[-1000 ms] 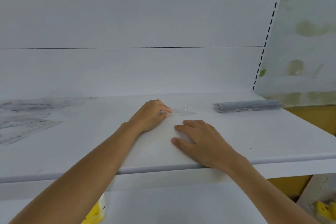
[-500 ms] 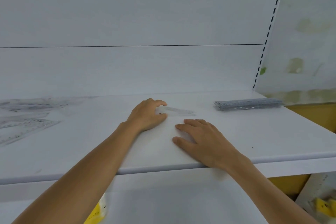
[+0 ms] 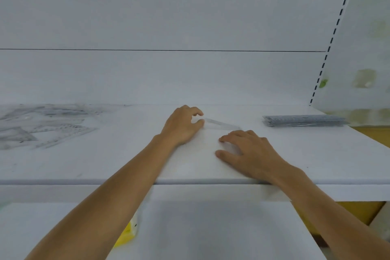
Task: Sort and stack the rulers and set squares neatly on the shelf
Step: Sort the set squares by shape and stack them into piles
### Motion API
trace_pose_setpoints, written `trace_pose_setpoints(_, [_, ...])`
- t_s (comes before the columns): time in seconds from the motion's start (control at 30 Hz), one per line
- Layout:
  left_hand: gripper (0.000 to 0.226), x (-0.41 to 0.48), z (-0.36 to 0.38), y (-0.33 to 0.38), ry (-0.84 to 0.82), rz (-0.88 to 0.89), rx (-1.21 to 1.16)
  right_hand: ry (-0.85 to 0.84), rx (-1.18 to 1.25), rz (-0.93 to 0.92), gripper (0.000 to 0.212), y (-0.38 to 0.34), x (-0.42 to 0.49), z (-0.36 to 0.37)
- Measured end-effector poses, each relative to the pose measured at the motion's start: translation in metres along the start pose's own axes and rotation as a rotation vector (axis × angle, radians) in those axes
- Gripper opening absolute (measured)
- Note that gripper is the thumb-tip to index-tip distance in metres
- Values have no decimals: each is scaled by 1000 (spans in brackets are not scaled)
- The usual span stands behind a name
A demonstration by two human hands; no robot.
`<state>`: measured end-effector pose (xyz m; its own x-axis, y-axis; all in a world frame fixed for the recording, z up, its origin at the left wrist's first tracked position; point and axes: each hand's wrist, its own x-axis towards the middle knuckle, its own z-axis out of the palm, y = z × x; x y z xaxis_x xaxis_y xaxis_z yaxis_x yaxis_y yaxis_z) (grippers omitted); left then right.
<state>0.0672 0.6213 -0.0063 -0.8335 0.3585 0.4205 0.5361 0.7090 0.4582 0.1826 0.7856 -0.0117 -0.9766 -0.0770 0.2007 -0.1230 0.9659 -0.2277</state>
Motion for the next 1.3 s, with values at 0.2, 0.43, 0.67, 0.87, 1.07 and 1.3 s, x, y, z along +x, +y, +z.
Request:
trace_pose_setpoints(0.2, [28,-18,-41,-19,-98,-4,134,53,41,-8,45,-17,17,-2])
trace_pose_setpoints(0.43, [13,-89,-151,-120,23,-86,37,92,265,-173,40,-143,89,17])
trace_pose_setpoints(0.67, [15,-152,-264,-240,125,-147,122,82,354,-332,41,-317,151,53])
trace_pose_setpoints(0.87, [15,-181,-322,-333,175,-227,158,77,310,-387,42,-414,182,82])
trace_pose_setpoints(1.07, [17,-184,-352,-389,120,-267,149,30,286,-312,43,-445,205,98])
trace_pose_setpoints(1.3, [18,-180,-348,-426,103,-262,92,-38,240,-281,41,-464,233,108])
